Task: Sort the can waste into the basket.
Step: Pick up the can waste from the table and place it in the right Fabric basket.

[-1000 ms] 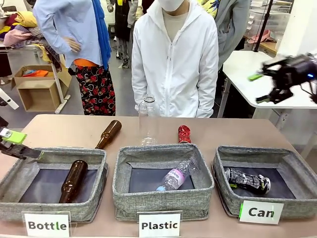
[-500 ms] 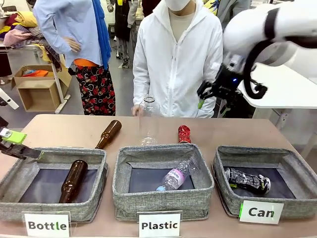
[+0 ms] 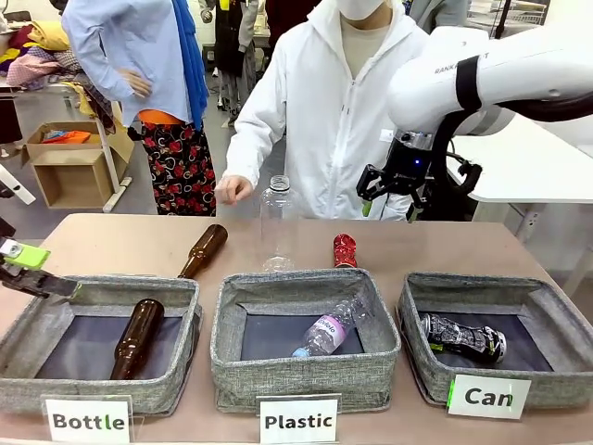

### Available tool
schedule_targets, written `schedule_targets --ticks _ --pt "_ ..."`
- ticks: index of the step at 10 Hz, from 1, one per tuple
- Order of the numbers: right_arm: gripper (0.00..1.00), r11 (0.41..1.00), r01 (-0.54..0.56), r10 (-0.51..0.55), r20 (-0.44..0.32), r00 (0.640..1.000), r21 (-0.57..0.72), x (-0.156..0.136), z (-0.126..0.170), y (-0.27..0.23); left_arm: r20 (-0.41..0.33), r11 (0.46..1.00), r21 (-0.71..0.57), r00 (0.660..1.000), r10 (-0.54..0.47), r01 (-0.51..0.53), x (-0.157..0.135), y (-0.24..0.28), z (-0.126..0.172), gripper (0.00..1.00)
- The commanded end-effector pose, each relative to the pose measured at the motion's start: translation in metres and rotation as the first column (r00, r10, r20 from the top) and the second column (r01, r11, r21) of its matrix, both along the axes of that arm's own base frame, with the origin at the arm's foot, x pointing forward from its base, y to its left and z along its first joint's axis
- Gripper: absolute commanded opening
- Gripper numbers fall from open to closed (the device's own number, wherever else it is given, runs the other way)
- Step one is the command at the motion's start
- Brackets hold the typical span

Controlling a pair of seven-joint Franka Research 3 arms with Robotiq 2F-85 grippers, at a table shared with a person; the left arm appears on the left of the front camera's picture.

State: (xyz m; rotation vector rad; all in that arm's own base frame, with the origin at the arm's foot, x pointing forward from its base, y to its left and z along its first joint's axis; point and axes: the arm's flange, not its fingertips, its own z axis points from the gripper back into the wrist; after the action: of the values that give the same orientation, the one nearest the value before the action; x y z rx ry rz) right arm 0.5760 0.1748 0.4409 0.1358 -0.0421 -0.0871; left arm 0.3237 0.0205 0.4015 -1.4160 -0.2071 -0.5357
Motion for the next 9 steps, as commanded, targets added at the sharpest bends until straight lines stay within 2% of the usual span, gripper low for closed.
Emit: schedule_targets --ticks 1,2,5,7,9 --pt "1.0 0.999 0.048 -0.048 0.02 0.999 -0.022 0.001 -0.003 0.004 -0.006 1.0 -0.005 1.0 0.0 0.0 -0.003 0.001 0.003 1.0" --pt "1.0 0.996 0.077 -0.074 0.047 0.996 -0.048 0.007 -0.014 0.021 -0.006 1.0 -0.005 1.0 0.0 0.0 -0.003 0.001 0.003 1.0" --pt "1.0 0.989 0.083 -0.076 0.06 0.995 -0.124 0.022 -0.04 0.052 -0.006 1.0 -0.005 1.0 0.0 0.0 -0.003 0.001 0.003 1.0" --pt "1.0 0.979 0.068 -0.065 0.021 0.998 -0.19 0.035 -0.069 0.072 -0.006 1.0 -0.005 1.0 0.0 0.0 -0.003 0.001 0.003 1.0" --pt "1.0 0.974 0.092 -0.098 -0.018 0.995 -0.208 0.045 -0.085 0.078 -0.006 1.0 -0.005 1.0 0.0 0.0 -0.003 0.001 0.003 1.0"
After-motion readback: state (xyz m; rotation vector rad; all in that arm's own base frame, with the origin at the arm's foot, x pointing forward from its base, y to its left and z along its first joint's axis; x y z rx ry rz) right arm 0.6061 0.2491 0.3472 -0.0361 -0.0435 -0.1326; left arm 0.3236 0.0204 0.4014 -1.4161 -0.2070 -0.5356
